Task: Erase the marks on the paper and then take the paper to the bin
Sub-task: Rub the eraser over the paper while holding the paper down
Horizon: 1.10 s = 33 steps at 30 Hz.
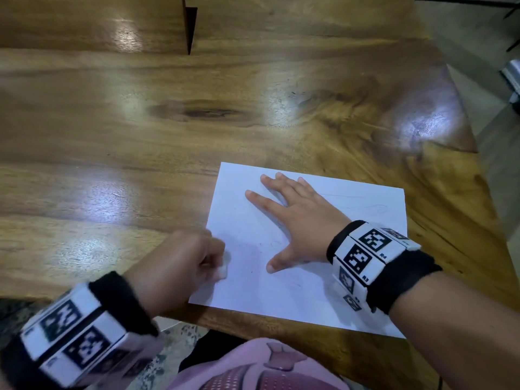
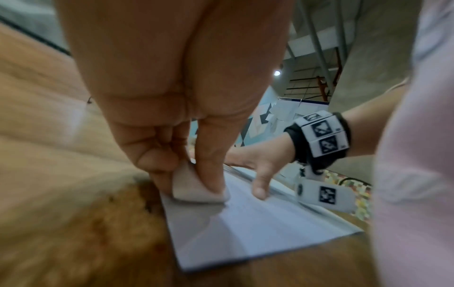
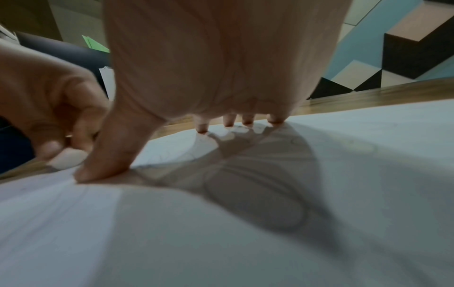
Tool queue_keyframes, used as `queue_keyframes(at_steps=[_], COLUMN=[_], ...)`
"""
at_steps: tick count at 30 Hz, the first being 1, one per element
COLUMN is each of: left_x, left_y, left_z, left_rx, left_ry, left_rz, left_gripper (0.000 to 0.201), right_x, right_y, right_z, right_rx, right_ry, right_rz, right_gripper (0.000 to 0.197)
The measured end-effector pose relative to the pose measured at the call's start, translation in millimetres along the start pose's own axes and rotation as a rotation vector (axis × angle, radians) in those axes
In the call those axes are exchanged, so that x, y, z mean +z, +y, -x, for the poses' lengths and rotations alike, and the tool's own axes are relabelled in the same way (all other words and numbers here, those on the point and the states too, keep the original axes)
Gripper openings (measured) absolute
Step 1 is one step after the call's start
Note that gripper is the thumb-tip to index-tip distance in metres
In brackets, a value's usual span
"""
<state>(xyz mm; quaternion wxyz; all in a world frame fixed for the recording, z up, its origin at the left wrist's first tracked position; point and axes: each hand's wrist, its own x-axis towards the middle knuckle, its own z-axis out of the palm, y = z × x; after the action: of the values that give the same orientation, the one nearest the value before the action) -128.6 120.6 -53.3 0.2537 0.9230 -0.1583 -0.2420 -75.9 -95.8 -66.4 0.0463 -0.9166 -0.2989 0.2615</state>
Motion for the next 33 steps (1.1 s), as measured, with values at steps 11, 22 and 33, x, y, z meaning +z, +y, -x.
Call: queue_keyframes(at_steps=[11, 22, 33], left_x=[5, 8, 18], left_y=[6, 4, 9], left_z=[0, -5, -5], left_rx=[0.087, 0.108, 0.151], left_ry=[0.035, 0.046, -0.031], left_rz=[-0.009, 0.002, 0.036], left_gripper=[0.027, 0.022, 0.019], right_x=[-1, -2, -2], right_y=[-1, -2, -3], right_z=[1, 1, 1], right_rx=[-0.003, -0.003, -0.003], right_ry=[0.0, -0.001, -0.006], right_rz=[0.002, 0.009, 0.013], right_gripper=[0.118, 0.118, 0.118])
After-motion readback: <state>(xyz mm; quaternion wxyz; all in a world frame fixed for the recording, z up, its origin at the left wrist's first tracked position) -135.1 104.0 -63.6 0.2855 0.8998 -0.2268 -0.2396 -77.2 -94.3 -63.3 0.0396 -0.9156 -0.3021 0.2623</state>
